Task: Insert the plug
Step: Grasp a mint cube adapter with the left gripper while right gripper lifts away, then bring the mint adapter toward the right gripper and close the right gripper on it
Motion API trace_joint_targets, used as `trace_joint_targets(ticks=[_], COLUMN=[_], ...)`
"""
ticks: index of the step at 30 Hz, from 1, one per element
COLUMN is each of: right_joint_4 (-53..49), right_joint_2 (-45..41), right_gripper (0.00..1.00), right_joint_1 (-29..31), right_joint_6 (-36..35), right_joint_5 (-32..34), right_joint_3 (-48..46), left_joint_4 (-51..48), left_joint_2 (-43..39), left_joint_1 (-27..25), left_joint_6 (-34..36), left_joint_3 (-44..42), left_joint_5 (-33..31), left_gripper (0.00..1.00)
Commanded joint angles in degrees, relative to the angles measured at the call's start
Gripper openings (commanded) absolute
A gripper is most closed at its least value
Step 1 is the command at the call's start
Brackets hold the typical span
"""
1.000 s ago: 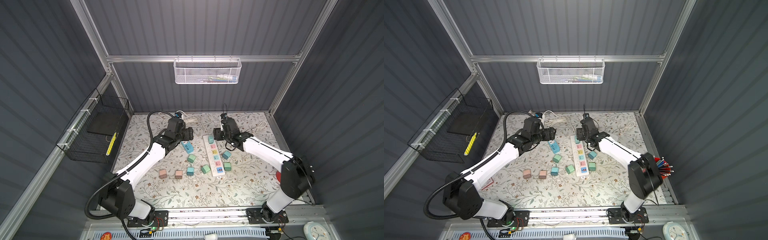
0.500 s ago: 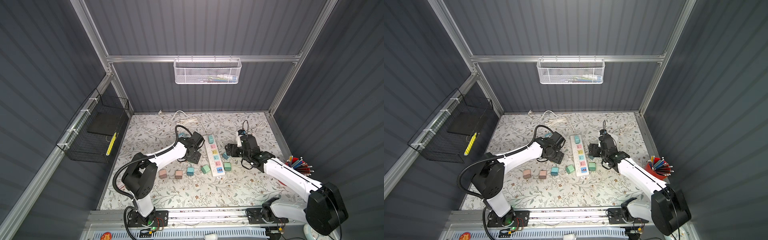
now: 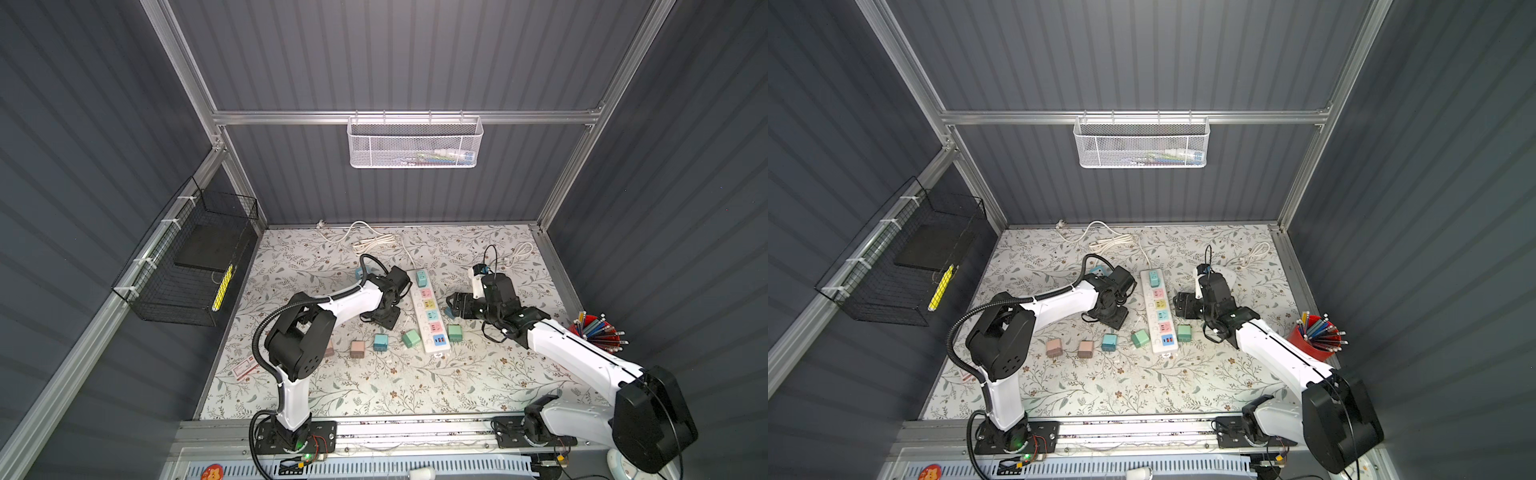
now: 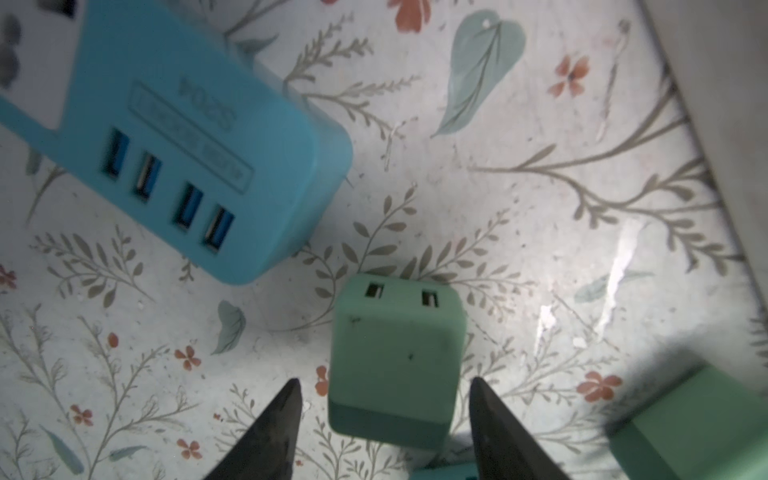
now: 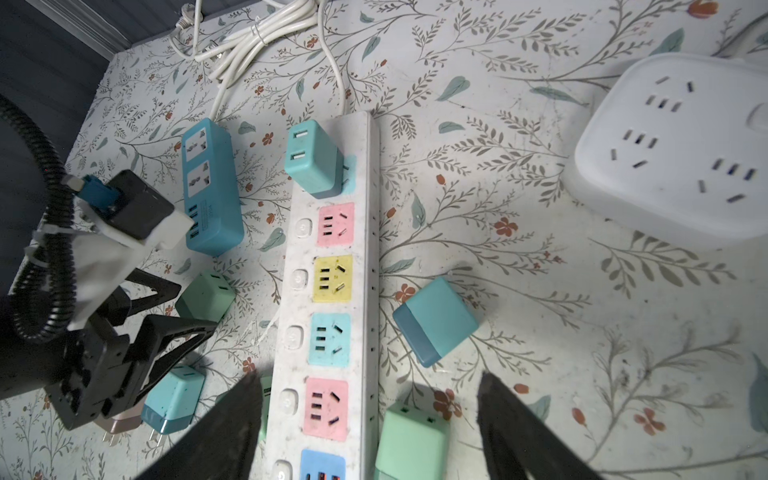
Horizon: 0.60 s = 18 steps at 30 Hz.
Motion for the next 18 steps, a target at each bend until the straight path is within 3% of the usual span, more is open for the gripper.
trace_joint_targets(ticks=[1, 8, 12, 18], right_joint_4=[0.5, -0.9, -1.8, -4.5], right_joint_2=[-0.3, -1.3, -1.4, -2.8], right_gripper=[0.81, 0.8, 0.79, 0.78], right_joint_1=[-0.3, -0.4, -0.3, -0.3], right_joint_6=[0.7, 1.1, 1.0, 1.0], right_joint_5=[1.2, 0.8, 0.4, -1.2], right_joint_3=[-0.7, -0.2, 1.0, 3.3], left_joint_4=[0.3, 0.9, 2.4, 16.4], left_joint_2=[2.3, 2.0, 1.1, -12.6], left_joint_1=[0.2, 0.3, 0.2, -0.4], left_joint_6=[0.9, -2.7, -2.9, -0.9], left_joint_3=[1.1, -1.6, -1.9, -7.3], left_joint_5=[1.5, 0.7, 1.6, 7.0], left_gripper=[0.6, 0.51, 0.36, 0.28])
